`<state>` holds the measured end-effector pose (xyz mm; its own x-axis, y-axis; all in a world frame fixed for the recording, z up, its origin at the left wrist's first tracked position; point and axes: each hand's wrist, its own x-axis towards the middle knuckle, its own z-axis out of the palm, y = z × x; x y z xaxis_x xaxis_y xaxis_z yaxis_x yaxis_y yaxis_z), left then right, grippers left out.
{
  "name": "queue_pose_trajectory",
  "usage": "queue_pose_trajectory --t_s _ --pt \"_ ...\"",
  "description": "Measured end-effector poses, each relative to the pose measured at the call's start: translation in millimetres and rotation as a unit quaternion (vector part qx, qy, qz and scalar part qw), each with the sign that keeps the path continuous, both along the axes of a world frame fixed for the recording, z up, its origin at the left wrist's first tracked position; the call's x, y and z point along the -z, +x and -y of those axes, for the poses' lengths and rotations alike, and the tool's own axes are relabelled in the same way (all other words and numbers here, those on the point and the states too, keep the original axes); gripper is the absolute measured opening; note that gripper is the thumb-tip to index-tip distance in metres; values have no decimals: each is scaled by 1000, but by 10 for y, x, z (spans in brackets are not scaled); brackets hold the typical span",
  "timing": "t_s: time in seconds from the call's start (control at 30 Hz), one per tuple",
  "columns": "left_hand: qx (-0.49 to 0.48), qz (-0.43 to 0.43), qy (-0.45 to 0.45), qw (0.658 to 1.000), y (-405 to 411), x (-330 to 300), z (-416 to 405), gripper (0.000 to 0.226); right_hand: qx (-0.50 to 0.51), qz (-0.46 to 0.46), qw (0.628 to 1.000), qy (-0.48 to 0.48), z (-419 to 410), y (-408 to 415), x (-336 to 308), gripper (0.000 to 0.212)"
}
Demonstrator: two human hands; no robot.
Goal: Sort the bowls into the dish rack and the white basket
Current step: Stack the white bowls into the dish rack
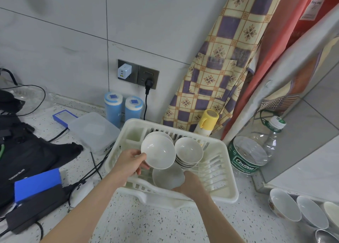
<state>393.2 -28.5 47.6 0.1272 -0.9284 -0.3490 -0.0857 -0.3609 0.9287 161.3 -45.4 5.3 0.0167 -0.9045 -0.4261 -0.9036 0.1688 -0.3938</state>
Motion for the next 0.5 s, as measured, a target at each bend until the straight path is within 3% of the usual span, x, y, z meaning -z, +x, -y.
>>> queue_pose_trajectory --t_s 0.17,0.27,0.33,0.5 --pt "26 12 10 1000 20 7 -8 20 64 65 993 -71 -89 -28 -53 60" --pt "44 26 20 999 23 6 2 20 102 120 968 -196 -187 -18 -119 28" --pt "55 28 34 998 22 -2 23 20 112 176 959 -189 -224 0 -187 20" --pt "116 30 83 989 15 -31 75 22 113 310 937 -118 -265 48 -308 31"
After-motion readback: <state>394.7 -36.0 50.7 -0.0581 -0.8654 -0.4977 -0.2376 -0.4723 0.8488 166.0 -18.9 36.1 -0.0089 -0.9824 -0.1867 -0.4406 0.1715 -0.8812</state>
